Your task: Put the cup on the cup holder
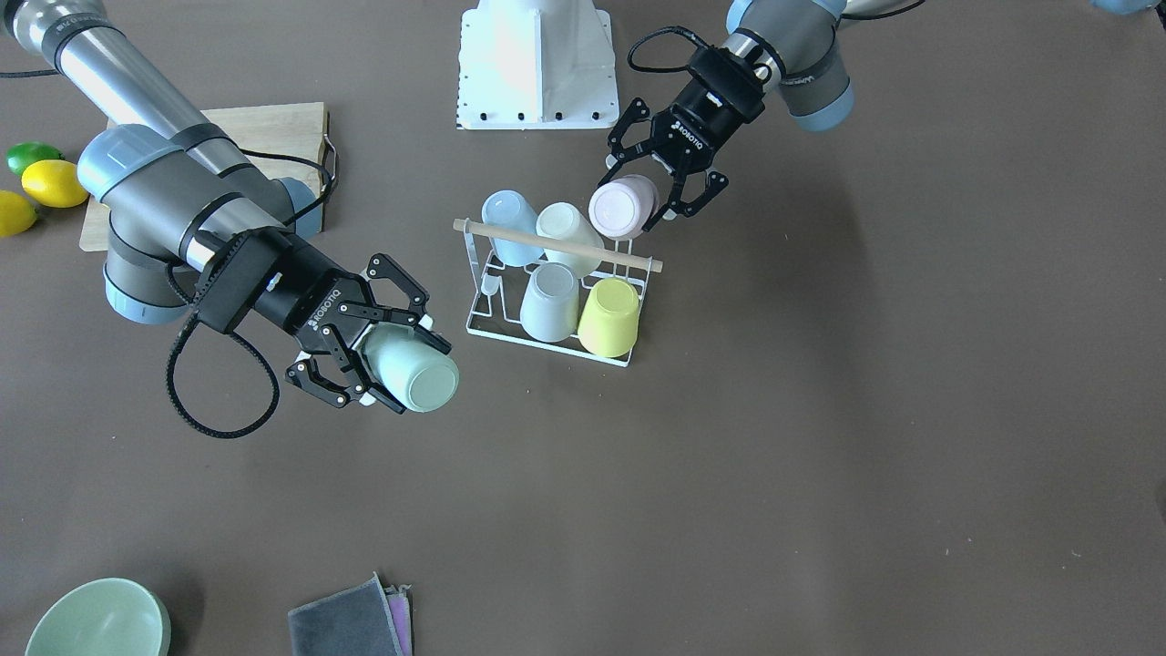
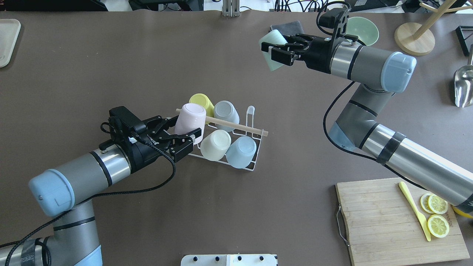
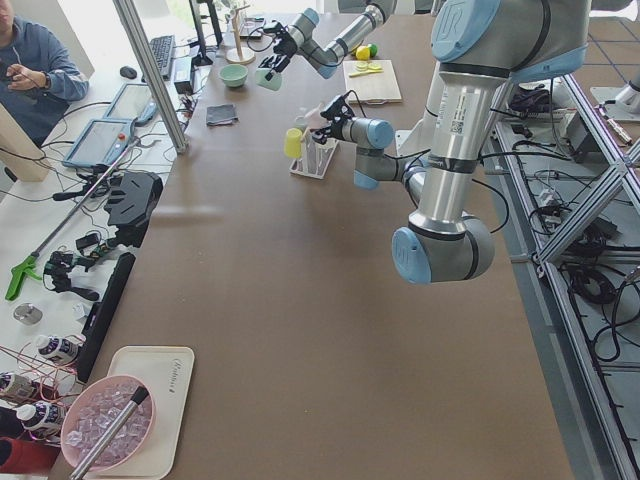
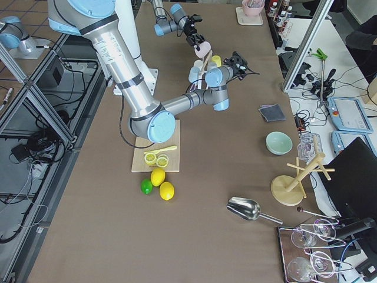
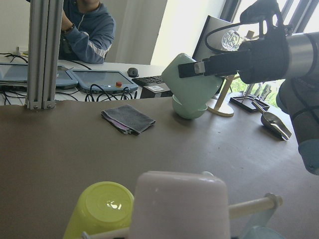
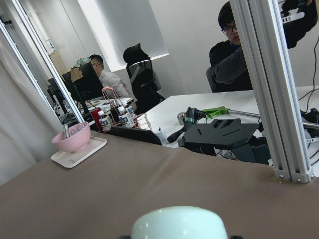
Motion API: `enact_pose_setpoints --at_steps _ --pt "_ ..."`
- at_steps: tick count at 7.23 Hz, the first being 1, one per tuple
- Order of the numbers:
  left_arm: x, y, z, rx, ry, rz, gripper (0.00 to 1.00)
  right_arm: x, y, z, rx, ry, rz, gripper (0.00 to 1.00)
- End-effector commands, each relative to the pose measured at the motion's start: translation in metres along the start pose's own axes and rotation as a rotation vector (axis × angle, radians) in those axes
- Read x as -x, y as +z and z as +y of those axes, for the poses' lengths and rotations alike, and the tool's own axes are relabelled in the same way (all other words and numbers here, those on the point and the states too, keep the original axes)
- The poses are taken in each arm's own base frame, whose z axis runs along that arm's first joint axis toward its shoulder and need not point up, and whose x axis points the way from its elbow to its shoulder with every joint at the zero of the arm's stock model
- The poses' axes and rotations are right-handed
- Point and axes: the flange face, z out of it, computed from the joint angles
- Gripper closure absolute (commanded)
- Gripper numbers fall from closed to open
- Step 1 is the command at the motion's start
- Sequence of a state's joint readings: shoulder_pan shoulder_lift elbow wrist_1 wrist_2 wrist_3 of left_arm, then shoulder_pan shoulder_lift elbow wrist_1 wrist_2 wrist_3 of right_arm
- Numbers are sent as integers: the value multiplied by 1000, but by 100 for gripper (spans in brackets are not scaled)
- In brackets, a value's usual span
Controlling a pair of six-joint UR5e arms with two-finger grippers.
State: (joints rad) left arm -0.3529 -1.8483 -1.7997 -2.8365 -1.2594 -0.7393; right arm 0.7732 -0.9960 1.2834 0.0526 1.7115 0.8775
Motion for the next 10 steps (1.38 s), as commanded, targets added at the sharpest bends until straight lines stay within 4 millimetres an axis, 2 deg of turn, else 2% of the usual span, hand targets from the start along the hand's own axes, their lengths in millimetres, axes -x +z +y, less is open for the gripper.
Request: enact_pose_setpoints --at_steps 1,2,3,4,6,7,8,10 --pt "2 2 3 4 3 -3 100 33 7 27 -109 25 -41 100" --pt "4 2 3 -10 4 -22 100 45 6 41 -126 38 -68 100" --pt "9 5 6 -19 6 -47 100 65 12 61 -132 51 -93 100" --pt "10 5 7 -19 7 -51 100 75 17 73 -125 60 -107 100" --pt "9 5 8 -17 5 -49 98 83 11 90 -146 76 -159 100" --pt "12 8 13 -8 9 -57 5 82 11 97 -147 81 -169 100" --pt "11 7 13 -8 8 -55 1 86 13 104 -135 84 -172 100" --pt "9 2 8 -14 5 -47 1 84 23 108 -144 88 -154 100"
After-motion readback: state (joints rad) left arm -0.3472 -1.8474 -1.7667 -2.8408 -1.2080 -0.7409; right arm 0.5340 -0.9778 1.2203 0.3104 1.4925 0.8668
